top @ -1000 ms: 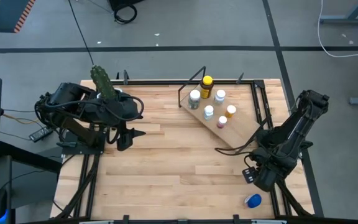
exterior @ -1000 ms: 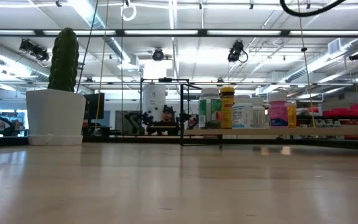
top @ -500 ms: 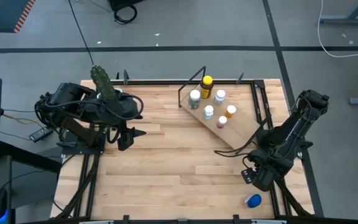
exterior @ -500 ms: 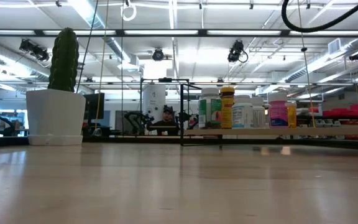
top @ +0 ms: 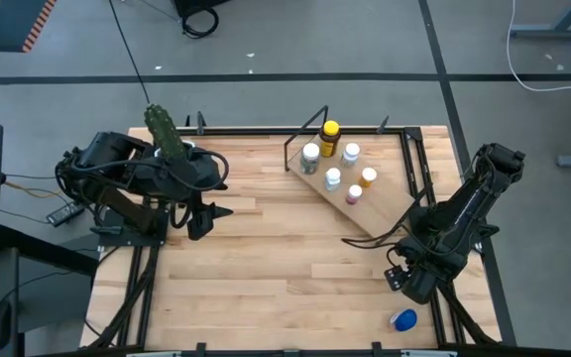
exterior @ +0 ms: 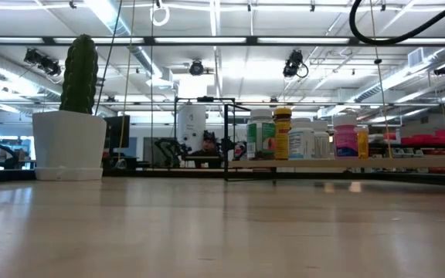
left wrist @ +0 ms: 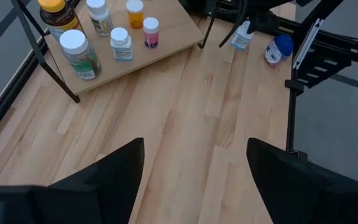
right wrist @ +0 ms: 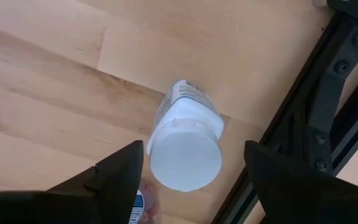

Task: Pick and place medicine bottles onto shelf by color
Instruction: Put the light blue medicine bottle on the shelf

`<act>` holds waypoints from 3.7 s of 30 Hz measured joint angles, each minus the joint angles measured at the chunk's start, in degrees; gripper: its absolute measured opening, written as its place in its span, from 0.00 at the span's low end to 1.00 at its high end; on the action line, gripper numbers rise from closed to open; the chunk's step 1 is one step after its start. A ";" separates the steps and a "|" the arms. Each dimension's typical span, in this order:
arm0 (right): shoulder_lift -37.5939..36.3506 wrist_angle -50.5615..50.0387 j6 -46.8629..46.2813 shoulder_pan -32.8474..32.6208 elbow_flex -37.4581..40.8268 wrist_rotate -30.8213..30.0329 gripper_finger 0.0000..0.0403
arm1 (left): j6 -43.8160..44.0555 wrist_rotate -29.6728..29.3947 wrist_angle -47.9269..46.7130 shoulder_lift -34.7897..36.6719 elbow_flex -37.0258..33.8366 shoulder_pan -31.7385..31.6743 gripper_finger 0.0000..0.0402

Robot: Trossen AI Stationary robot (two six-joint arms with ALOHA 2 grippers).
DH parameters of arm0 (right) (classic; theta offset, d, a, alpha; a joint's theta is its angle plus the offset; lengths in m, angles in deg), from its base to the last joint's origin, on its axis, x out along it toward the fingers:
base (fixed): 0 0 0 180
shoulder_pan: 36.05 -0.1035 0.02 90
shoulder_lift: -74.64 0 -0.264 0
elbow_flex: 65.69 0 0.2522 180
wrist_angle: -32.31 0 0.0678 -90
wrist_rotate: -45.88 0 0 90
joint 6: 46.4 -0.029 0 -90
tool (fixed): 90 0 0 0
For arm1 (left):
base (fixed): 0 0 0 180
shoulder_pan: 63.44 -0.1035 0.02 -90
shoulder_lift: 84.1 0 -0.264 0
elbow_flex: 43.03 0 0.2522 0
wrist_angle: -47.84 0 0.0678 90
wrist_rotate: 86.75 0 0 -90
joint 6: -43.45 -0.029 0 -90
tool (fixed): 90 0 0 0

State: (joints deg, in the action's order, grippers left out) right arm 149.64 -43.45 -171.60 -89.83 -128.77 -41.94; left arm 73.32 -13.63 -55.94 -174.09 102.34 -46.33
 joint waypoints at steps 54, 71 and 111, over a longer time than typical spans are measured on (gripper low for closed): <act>0.00 -1.37 -1.37 3.78 0.02 1.51 0.70 | 0.02 0.00 0.00 0.00 0.00 0.00 0.72; 0.00 -2.52 -1.71 3.76 0.02 1.51 0.70 | -0.31 -0.01 0.01 0.00 0.00 0.00 0.72; -0.24 6.27 -0.58 3.80 2.54 6.87 0.77 | -0.46 0.15 0.00 -0.02 0.00 0.47 0.72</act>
State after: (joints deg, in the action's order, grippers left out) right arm 149.40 -37.18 -172.17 -86.03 -126.23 -35.07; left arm 72.86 -13.48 -55.94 -174.12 102.34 -45.86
